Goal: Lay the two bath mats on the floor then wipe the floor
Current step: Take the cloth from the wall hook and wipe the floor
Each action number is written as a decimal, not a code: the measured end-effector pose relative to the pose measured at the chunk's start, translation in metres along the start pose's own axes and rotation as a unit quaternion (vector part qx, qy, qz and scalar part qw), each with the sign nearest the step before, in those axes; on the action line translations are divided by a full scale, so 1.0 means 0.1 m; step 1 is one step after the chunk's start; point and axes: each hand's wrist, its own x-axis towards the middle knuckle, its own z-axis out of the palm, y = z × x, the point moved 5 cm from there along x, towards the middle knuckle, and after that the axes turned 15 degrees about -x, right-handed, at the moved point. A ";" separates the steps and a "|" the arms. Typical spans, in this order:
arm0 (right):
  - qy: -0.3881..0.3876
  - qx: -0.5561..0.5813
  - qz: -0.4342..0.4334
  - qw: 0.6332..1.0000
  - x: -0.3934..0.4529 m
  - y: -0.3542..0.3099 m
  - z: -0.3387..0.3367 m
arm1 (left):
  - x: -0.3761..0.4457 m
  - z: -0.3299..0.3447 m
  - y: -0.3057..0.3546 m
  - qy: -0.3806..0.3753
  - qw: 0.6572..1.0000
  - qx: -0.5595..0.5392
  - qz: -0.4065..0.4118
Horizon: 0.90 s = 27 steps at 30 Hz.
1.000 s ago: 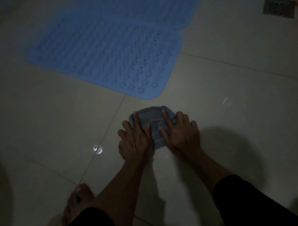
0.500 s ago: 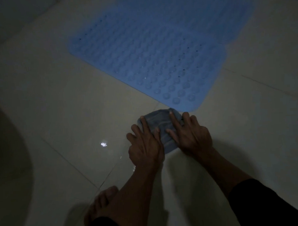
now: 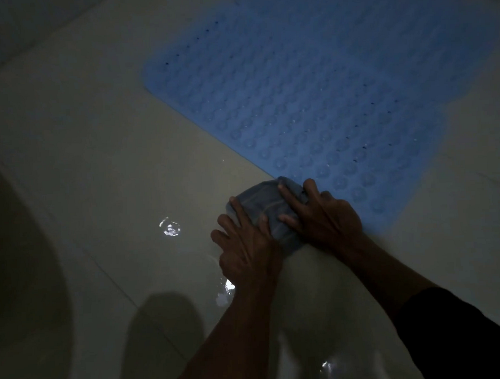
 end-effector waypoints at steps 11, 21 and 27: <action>-0.127 -0.010 -0.027 0.991 0.89 -0.32 -0.17 | 0.72 -0.35 -0.21 0.007 0.997 -0.013 -0.075; -0.244 -0.011 -0.039 0.969 1.54 -0.53 -0.30 | 1.29 -0.59 -0.30 -0.015 0.992 -0.058 -0.115; -0.205 -0.023 -0.067 0.976 1.86 -0.64 -0.32 | 1.51 -0.73 -0.35 -0.004 0.991 -0.052 -0.120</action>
